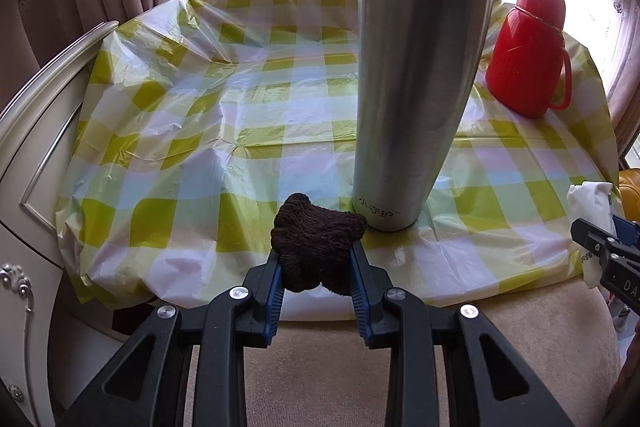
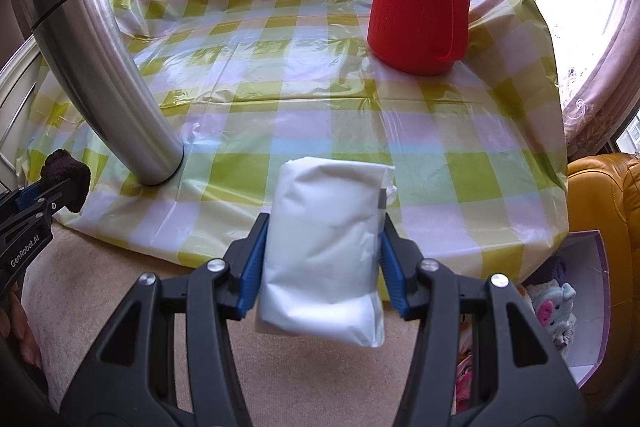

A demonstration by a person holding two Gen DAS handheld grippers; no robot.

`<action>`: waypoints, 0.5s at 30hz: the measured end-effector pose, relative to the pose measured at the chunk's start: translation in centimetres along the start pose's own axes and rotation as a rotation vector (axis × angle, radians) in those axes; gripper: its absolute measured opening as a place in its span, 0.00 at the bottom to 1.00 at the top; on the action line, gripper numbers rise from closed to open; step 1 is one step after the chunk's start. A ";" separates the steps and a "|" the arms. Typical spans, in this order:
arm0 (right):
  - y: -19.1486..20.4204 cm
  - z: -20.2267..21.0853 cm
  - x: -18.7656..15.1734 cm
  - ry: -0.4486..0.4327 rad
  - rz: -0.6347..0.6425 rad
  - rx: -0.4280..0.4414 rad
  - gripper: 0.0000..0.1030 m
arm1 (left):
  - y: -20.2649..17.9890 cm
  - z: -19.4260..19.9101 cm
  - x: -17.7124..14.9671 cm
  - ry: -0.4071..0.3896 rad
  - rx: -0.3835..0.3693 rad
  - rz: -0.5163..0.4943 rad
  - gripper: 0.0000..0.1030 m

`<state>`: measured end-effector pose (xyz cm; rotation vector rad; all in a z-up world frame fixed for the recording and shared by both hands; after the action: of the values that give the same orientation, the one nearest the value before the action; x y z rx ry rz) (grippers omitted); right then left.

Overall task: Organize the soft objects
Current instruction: 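Carry the white packet and brown sock to the white box and release them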

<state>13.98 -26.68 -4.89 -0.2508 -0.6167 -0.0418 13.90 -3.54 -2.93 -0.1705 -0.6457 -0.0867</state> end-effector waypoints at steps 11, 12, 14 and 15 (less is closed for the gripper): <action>-0.9 0.3 -0.7 0.006 0.004 -0.010 0.54 | -1.6 -0.1 -0.2 0.011 -0.019 -0.020 0.30; -1.0 0.3 -0.7 0.007 0.003 -0.010 0.54 | -1.8 -0.1 -0.2 0.013 -0.022 -0.023 0.30; -1.2 0.5 -0.8 0.007 0.003 -0.013 0.54 | -2.2 -0.2 -0.2 0.018 -0.028 -0.031 0.30; -1.4 0.5 -0.8 0.006 0.003 -0.015 0.54 | -2.4 -0.3 -0.3 0.020 -0.032 -0.034 0.30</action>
<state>12.86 -27.89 -4.67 -0.2661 -0.6097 -0.0446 13.53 -5.95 -3.00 -0.1895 -0.6277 -0.1319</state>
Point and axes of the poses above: each gripper's, at about its wrist camera, not at the fingertips, and z roughly against the way its jaws point, y to its left, x to its top, the point moved 8 cm from there along -z, roughly the way its jaws point, and after that the axes turned 15 degrees about -x, right-handed, at the moved point
